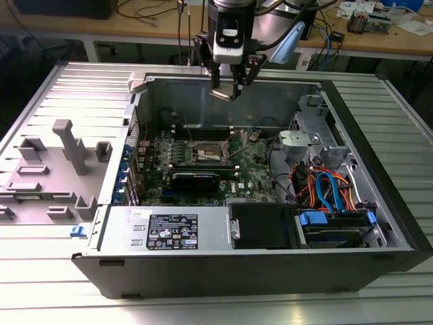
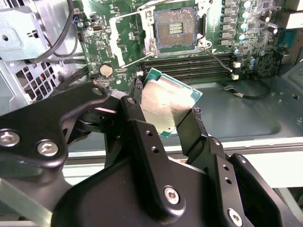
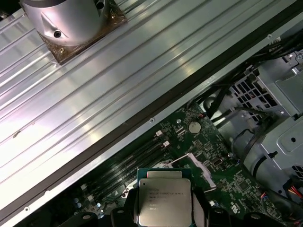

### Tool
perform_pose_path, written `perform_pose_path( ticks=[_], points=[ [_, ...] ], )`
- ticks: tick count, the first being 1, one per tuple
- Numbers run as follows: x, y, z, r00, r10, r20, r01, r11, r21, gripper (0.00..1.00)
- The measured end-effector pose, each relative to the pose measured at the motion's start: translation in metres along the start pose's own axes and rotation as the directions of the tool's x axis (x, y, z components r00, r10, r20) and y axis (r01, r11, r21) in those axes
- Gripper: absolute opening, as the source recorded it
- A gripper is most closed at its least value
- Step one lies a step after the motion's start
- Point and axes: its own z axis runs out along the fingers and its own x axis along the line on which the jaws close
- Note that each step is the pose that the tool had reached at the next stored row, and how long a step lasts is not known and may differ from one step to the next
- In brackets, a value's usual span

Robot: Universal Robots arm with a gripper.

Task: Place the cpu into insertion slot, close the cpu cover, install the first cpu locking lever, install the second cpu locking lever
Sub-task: 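Place the cpu into insertion slot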

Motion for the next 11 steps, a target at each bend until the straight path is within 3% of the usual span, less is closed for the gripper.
perform_pose_path(
  ticks=[4,11],
  points=[
    [0.0,-0.0001,0.0006,0.9997,0.025,0.0023,-0.025,0.9997,-0.0004,0.54],
    [0.0,0.0,0.0006,0.9997,0.025,0.0023,-0.025,0.9997,-0.0005,0.54]
  ],
)
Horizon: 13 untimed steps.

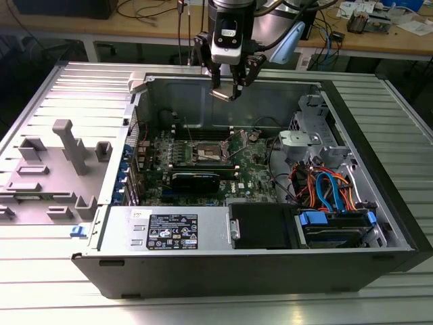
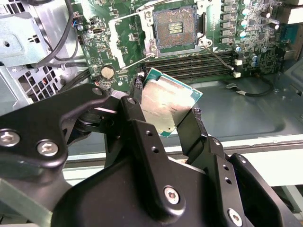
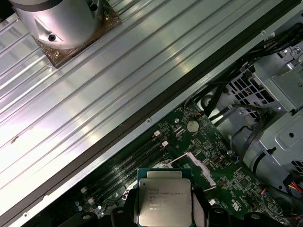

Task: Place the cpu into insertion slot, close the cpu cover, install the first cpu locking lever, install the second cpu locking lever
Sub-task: 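Place the cpu into insertion slot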

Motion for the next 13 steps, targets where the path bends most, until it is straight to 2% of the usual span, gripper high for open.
perform_pose_path(
  ticks=[8,13],
  points=[
    [0.0,0.0,0.0001,1.0,0.002,0.0001,-0.002,1.0,0.0,0.54],
    [0.0,-0.0001,0.0011,0.9992,0.039,0.0034,-0.039,0.9992,-0.0008,0.54]
  ],
)
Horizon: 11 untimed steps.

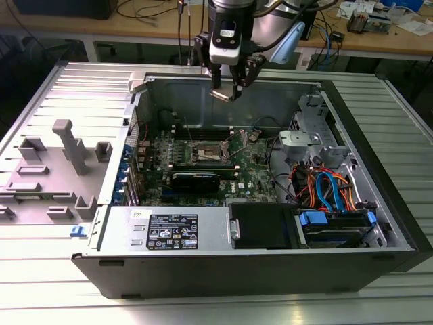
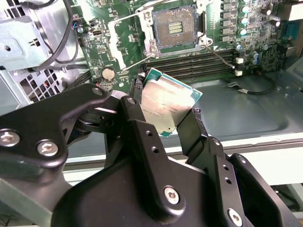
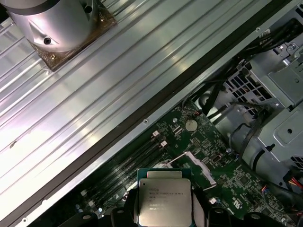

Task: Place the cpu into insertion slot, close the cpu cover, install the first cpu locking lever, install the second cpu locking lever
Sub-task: 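Place the cpu into insertion slot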

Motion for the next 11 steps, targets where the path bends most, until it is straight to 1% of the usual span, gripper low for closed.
perform_pose_path(
  ticks=[5,8,11],
  points=[
    [0.0,-0.0001,0.0016,0.9987,0.05,0.0044,-0.05,0.9987,-0.0011,0.54],
    [-0.0003,-0.0007,0.0048,0.9954,0.095,0.0083,-0.095,0.9955,-0.0023,0.54],
    [-0.0023,-0.0031,0.006,0.9948,0.102,0.0089,-0.102,0.9948,-0.0024,0.54]
  ],
)
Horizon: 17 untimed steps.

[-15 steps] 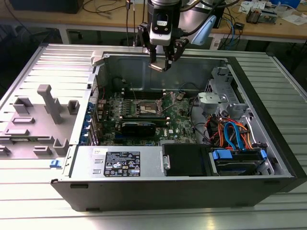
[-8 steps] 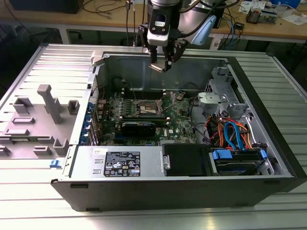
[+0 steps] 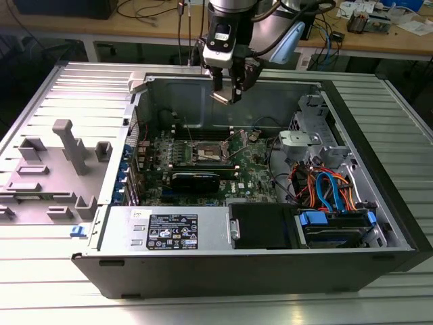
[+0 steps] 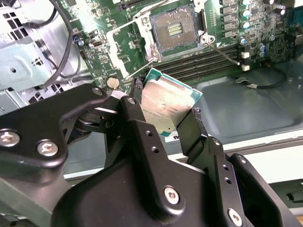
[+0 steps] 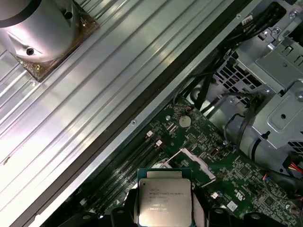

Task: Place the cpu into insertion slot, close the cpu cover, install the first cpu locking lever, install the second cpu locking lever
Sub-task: 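Place the cpu into insertion slot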

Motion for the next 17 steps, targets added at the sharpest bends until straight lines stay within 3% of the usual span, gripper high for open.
perform_pose_path(
  ticks=[4,17],
  points=[
    [-0.0045,-0.0045,0.0013,1.0,0.001,0.0001,-0.001,1.0,-0.0001,0.54],
    [-0.0049,-0.0049,0.0014,1.0,0.001,0.0001,-0.001,1.0,0.0,0.54]
  ],
)
